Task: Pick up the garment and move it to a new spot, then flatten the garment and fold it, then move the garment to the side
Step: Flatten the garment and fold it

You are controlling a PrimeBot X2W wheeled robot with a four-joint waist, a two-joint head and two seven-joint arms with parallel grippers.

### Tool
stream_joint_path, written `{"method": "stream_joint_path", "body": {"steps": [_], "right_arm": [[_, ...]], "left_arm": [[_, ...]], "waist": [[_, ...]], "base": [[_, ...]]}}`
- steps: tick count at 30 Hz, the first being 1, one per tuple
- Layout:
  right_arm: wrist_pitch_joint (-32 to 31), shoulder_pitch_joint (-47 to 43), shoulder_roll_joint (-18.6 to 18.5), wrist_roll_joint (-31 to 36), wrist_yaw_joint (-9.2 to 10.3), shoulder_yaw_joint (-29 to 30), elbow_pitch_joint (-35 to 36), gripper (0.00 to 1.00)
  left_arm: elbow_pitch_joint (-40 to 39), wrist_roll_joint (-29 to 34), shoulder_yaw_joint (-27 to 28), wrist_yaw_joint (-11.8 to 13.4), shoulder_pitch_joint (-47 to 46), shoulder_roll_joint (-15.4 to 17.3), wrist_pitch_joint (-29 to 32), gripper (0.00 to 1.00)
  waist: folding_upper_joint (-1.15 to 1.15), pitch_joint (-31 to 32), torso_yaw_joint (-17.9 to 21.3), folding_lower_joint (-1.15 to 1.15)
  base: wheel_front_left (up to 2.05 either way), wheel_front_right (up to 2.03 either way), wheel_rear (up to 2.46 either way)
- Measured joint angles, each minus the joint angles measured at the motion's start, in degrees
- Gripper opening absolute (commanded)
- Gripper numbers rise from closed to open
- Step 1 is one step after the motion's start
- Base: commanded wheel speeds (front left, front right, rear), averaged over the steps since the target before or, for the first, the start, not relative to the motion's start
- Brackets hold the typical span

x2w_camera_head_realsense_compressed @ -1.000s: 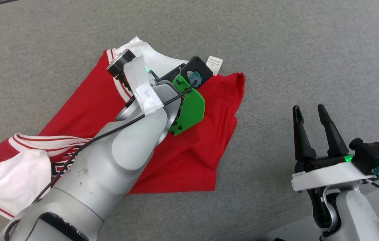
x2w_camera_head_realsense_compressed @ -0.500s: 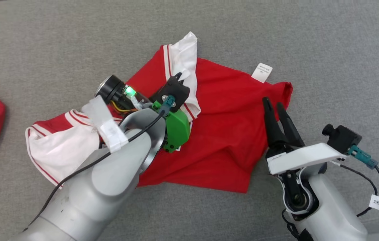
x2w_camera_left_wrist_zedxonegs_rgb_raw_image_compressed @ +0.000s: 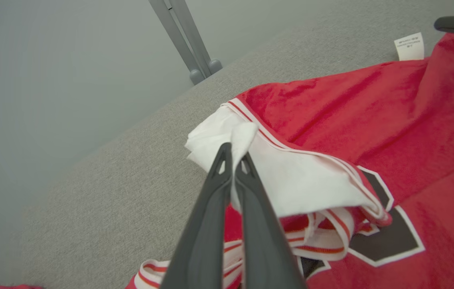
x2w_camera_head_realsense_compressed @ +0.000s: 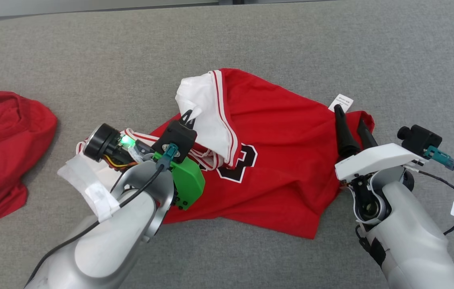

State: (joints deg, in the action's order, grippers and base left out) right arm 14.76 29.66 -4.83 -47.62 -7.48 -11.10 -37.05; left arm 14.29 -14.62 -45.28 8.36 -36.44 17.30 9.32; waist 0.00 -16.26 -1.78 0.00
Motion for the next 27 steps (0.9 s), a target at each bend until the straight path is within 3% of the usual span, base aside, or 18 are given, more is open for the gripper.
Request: {"method": "stream_joint_path", "body": {"steps": [2, 4, 8, 15, 21, 25, 27], "right_arm": [[0.04, 1.24, -0.08, 1.07, 0.00, 1.07, -2.57, 1.00], [0.07, 2.49, -0.40, 3.10, 0.00, 3.43, -7.53, 0.92], [0.22, 5.58, -0.14, 3.75, 0.00, 9.15, -14.45, 1.00], [-6.32, 9.03, 1.42, -7.68, 0.01, 15.43, -14.97, 1.00], [-4.34, 5.99, -5.43, 6.70, 0.00, 5.95, -12.47, 1.00], [-3.65, 4.32, -7.65, 13.79, 0.00, 5.12, -12.91, 1.00], [-4.65, 3.64, -7.31, 14.16, 0.00, 5.57, -12.38, 1.00]], "left_arm": [[-1.47, -0.19, 0.35, 0.60, 0.76, 0.88, 0.60, 0.00], [-2.96, -0.48, 0.70, 1.21, 1.59, 1.92, 1.30, 0.00], [-5.60, -0.91, 1.16, 2.00, 2.76, 3.54, 2.34, 0.00], [-8.48, -1.45, 1.93, 3.44, 4.25, 5.30, 3.72, 0.00], [-10.21, -1.91, 1.93, 4.03, 5.02, 5.50, 4.00, 0.00], [-10.98, -2.23, 2.18, 4.53, 5.32, 6.06, 4.07, 0.00], [-11.32, -2.34, 2.32, 4.78, 5.46, 6.28, 4.07, 0.00]], "waist": [[0.00, 0.46, -0.48, 0.00], [0.00, 0.96, -0.81, 0.00], [0.00, 1.52, -1.11, 0.00], [0.00, 1.73, -0.59, 0.00], [0.00, 1.82, -1.12, 0.00], [0.00, 1.60, -1.31, 0.00], [0.00, 1.47, -1.20, 0.00]], "base": [[0.00, 0.00, 0.00], [0.00, 0.00, 0.00], [0.00, 0.00, 0.00], [0.00, 0.00, 0.00], [0.00, 0.00, 0.00], [0.00, 0.00, 0.00], [0.00, 0.00, 0.00]]}}
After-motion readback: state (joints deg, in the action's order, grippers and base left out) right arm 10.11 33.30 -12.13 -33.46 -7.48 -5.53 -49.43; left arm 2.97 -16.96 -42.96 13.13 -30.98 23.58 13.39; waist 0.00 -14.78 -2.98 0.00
